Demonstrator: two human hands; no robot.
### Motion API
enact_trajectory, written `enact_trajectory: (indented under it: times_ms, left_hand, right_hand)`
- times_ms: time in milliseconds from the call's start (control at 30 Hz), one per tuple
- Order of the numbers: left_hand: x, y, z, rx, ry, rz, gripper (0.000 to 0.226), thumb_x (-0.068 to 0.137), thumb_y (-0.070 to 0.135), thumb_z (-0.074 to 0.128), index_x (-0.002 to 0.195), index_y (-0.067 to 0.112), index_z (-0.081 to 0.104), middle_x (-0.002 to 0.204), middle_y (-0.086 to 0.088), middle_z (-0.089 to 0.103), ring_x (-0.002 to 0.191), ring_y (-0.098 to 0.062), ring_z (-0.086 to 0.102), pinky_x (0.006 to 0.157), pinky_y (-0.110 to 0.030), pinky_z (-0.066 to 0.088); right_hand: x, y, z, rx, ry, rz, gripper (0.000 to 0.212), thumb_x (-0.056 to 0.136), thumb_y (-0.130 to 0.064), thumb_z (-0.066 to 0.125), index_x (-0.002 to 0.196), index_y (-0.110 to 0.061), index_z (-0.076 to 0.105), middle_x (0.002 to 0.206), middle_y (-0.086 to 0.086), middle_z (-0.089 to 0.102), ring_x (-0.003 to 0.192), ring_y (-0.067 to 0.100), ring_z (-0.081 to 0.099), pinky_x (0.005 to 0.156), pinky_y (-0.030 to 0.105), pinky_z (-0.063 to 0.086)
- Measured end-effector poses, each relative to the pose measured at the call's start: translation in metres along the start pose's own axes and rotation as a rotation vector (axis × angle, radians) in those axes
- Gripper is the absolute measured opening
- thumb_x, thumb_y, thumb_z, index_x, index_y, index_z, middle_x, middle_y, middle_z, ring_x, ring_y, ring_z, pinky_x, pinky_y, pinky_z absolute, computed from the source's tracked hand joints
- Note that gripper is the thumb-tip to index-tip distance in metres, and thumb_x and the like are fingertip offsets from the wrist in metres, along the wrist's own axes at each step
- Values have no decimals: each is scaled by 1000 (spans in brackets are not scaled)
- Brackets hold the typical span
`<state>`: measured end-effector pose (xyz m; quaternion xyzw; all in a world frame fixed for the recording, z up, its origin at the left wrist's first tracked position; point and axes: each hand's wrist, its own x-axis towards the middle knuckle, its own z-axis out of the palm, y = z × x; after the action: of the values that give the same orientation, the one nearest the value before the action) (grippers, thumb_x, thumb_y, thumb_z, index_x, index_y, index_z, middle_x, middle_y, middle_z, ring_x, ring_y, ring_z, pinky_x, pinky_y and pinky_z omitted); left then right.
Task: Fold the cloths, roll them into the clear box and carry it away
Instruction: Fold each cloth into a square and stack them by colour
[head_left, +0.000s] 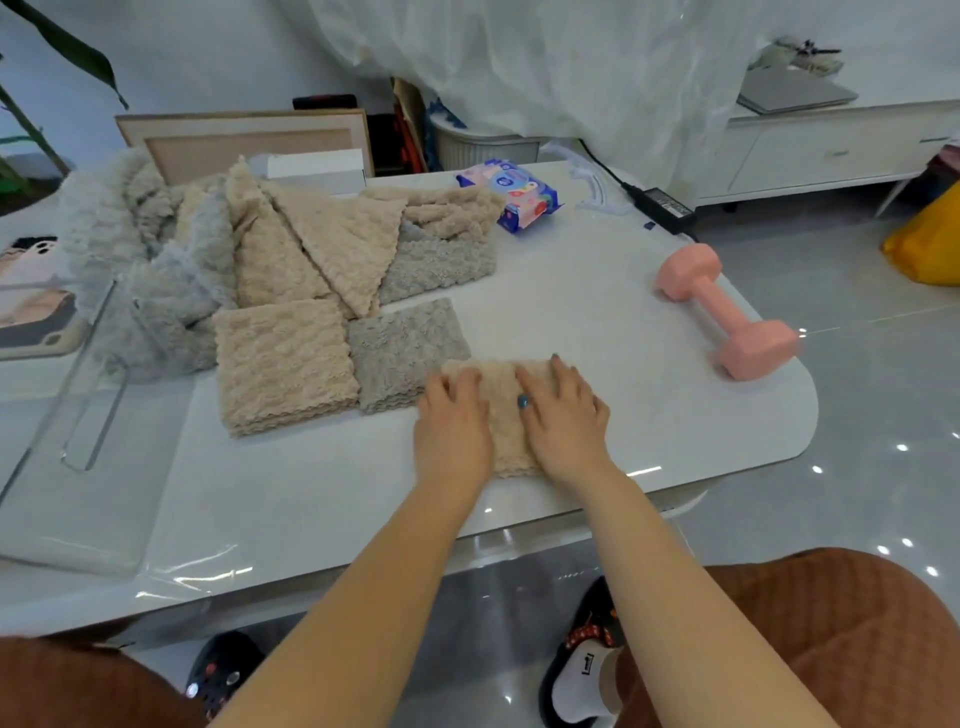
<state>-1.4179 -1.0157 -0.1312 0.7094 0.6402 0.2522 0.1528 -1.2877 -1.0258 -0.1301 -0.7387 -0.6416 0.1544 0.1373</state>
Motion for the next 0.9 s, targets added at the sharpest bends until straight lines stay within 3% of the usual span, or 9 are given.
enact_trajectory:
  times_ms: [100,167,267,367,433,533,667,733,900]
  left_hand:
    - [-8,-17,14,110,37,-102,36,98,32,44,134,27,41,123,-10,40,109,-25,41,86,-36,38]
    - [-11,-23,10,14,75,-165,37,97,30,48,133,24,42,120,-11,43,104,-26,44,86,-34,37]
    - [-11,-25,4,-170,37,-102,32,95,18,50,127,20,46,118,-8,51,98,-24,46,84,-31,35]
    - [-9,-24,-5,-318,64,-85,23,93,10,49,114,21,51,110,0,50,84,-7,48,74,-22,37]
    - [-8,-23,-7,-392,94,-66,21,93,5,48,109,18,53,107,1,45,79,2,47,68,-11,35]
    - [-2,-17,-4,-490,67,-35,23,91,-1,50,101,15,63,106,3,40,89,12,46,82,-7,37]
    - [23,4,-5,-596,79,-4,28,88,-5,55,89,16,73,101,1,45,89,2,50,83,-13,44]
    - [43,13,-11,-605,136,23,25,87,-5,56,90,12,74,101,0,46,86,1,49,82,-9,41]
    - [101,15,-17,-457,226,35,23,91,-1,52,106,4,70,109,-1,41,97,-16,52,93,-22,44]
  right_hand:
    - [-10,9,20,-113,40,71,51,98,-44,16,148,-39,17,156,7,20,141,27,16,109,46,16]
    - [-15,8,24,-83,164,103,47,98,-42,26,145,-37,27,144,5,35,129,26,30,97,40,24]
    - [-17,1,27,69,199,35,43,96,-26,38,138,-34,41,124,5,45,112,24,38,85,32,22]
    - [-16,3,26,349,234,-79,42,92,-11,47,130,-29,53,104,-1,45,92,15,48,85,33,37]
    - [-17,6,21,498,261,-110,43,91,-4,51,126,-30,54,98,-5,39,76,1,47,78,18,41]
    - [-17,11,11,564,301,-105,45,91,-1,50,126,-28,53,104,-4,36,68,-2,47,68,8,39]
    - [1,20,-11,586,381,-83,42,89,3,54,127,-15,56,113,-1,36,80,-13,47,74,2,38]
    - [18,18,-26,589,441,-115,40,86,8,54,123,-8,59,117,1,36,92,-18,45,79,0,36]
    - [82,1,-50,486,485,-189,38,82,11,53,115,-5,65,121,3,41,99,3,46,81,-2,33]
